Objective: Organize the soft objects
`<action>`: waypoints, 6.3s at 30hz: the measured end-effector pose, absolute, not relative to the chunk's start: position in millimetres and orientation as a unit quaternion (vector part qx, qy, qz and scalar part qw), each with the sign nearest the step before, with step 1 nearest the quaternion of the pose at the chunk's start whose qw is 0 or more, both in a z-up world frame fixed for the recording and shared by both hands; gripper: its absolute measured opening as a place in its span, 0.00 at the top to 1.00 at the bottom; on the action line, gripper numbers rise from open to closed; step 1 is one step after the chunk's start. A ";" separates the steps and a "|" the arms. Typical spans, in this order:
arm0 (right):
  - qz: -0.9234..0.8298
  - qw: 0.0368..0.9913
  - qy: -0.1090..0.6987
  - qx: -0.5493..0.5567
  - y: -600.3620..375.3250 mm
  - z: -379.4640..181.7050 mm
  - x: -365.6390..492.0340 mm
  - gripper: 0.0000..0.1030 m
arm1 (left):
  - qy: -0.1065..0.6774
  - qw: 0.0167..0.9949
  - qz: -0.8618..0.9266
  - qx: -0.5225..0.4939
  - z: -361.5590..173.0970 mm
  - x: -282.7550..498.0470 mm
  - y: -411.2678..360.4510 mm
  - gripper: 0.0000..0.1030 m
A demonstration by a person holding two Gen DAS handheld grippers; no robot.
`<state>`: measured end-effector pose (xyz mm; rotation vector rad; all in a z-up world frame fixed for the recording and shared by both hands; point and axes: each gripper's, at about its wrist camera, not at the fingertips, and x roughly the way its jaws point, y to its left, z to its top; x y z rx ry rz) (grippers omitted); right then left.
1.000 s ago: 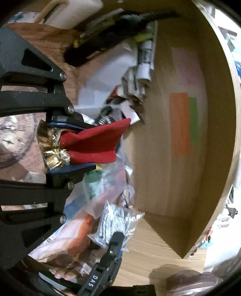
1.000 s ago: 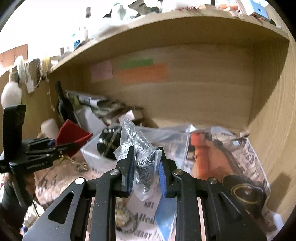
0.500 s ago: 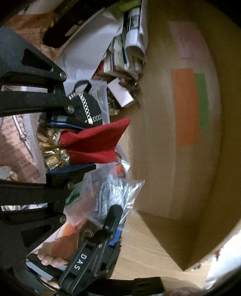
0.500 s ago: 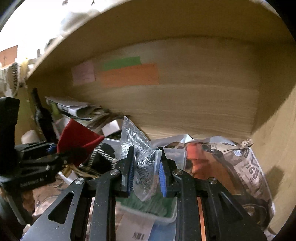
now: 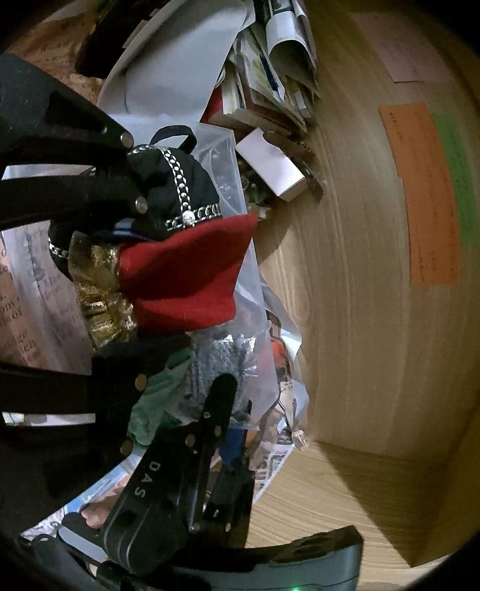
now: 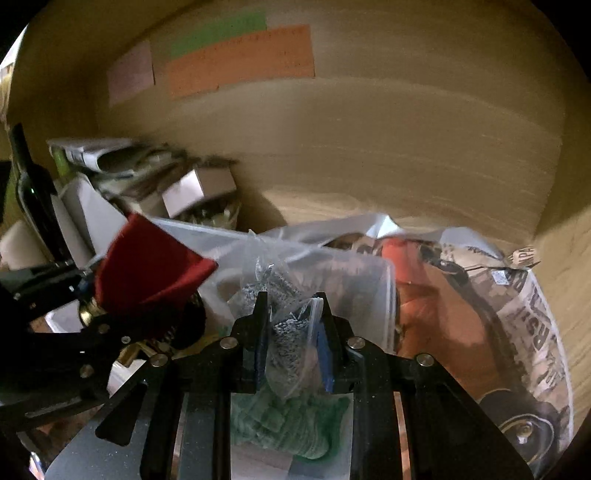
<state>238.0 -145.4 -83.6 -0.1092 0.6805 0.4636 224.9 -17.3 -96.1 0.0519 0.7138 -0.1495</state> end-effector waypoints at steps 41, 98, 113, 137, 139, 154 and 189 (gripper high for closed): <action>0.268 0.886 0.374 -0.061 -170.8 -119.1 113.1 0.27 | 0.410 0.905 -0.112 0.009 -139.4 104.8 -11.3 0.07; 0.249 0.877 0.400 -0.097 -179.8 -144.2 138.1 0.65 | 0.315 0.949 0.000 -0.021 -88.7 161.1 48.6 0.89; 0.276 0.914 0.290 -0.071 -173.8 -67.8 118.7 0.80 | 0.331 0.944 0.002 -0.002 -96.4 169.5 47.8 0.77; 0.239 0.915 0.317 -0.077 -145.5 -79.8 193.8 0.40 | 0.296 0.955 -0.002 -0.019 -71.9 148.7 53.0 0.32; 0.239 0.918 0.307 -0.073 -148.6 -73.7 188.1 0.38 | 0.289 0.957 -0.003 -0.020 -67.7 145.2 53.5 0.32; 0.260 0.946 0.190 -0.019 -174.9 -2.3 119.5 0.19 | 0.199 0.980 -0.005 -0.030 -15.8 87.0 36.2 0.18; 0.262 0.958 0.118 0.025 -187.0 24.1 52.5 0.00 | 0.118 0.993 -0.021 -0.020 13.1 18.2 -1.7 0.00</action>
